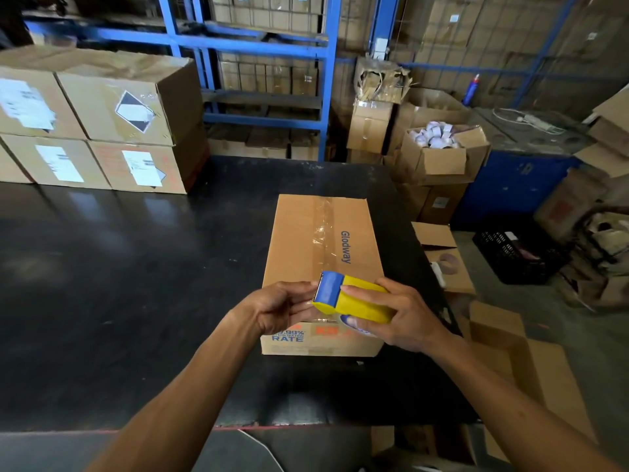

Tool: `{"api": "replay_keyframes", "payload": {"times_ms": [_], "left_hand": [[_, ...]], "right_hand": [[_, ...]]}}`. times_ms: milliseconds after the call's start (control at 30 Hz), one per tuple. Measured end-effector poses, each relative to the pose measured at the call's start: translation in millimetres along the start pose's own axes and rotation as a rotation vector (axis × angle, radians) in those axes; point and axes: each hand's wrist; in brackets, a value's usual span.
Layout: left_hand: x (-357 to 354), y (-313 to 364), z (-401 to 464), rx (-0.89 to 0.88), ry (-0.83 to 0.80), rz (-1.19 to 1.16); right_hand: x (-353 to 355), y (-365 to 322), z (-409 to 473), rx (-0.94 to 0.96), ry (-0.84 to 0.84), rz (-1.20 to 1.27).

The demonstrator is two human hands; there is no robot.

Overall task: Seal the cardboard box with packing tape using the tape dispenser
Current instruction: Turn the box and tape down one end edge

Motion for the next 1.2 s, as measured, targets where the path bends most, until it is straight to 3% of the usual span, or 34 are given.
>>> {"api": "replay_keyframes", "payload": {"times_ms": [333,500,667,1200], "left_hand": [[32,-3,9,-0.367,0.424,0.038],[75,-32,3,-0.645,0.613,0.371],[77,-63,10,-0.778,0.812,0.423],[83,-86,32,-0.908,0.814,0.414]], "right_hand": [[-4,15,16,-0.059,-0.215,-0.100],[-1,26,10,0.012,-0.377,-0.260],[-22,19,13,0.050,-0.434,-0.395],[-21,-13,24,0.086,-0.460,-0.624]]}}
Point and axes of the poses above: each hand's wrist, its own z-axis towards the middle knuckle, its own x-axis out of the back of the hand, y = z × x, and after that the axes turned 11 degrees about -z, right-handed
